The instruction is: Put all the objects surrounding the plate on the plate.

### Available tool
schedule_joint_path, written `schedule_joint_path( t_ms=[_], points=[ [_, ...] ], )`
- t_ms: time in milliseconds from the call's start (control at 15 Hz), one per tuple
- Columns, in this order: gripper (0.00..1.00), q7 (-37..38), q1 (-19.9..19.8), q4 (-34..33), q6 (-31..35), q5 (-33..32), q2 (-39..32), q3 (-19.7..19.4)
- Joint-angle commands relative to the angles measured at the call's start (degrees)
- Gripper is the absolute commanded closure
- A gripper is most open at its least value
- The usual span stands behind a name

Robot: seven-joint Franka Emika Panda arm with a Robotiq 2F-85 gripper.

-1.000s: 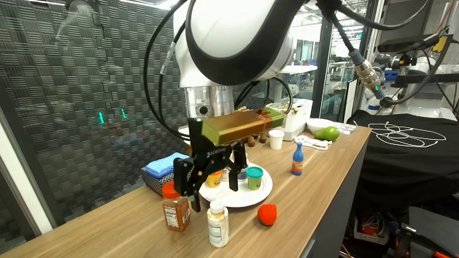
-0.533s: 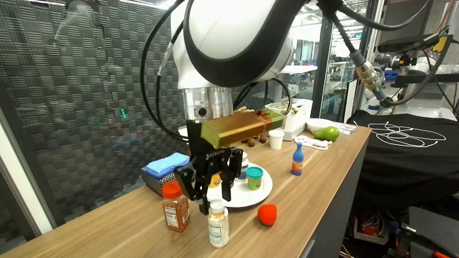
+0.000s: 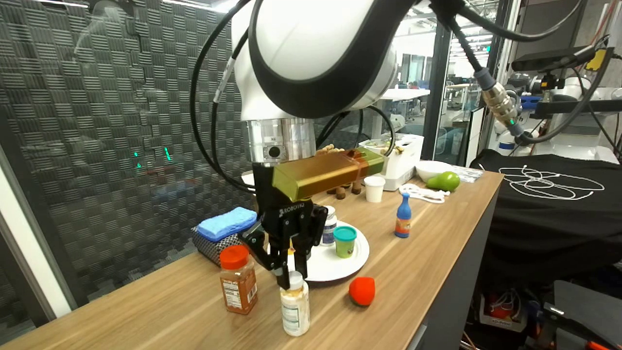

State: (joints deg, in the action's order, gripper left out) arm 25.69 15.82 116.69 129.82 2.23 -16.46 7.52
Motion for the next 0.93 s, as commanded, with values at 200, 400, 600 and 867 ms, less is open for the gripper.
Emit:
schedule_joint_path(
  t_ms=[200,400,600,867],
  points=[
    [0.87,-0.4,-1.3,-0.3,1.9,0.6,2.8,-0.4],
    [0.87,1.5,-2.4,-0.4,4.2,-0.4,4.1,-1.7],
    [0.87,3.8,-3.5,-1.0,5.8,-1.4,3.8,-3.6],
    [0.87,6.1,-4.5,-1.7,5.9,-1.9,2.5,-5.5]
  ],
)
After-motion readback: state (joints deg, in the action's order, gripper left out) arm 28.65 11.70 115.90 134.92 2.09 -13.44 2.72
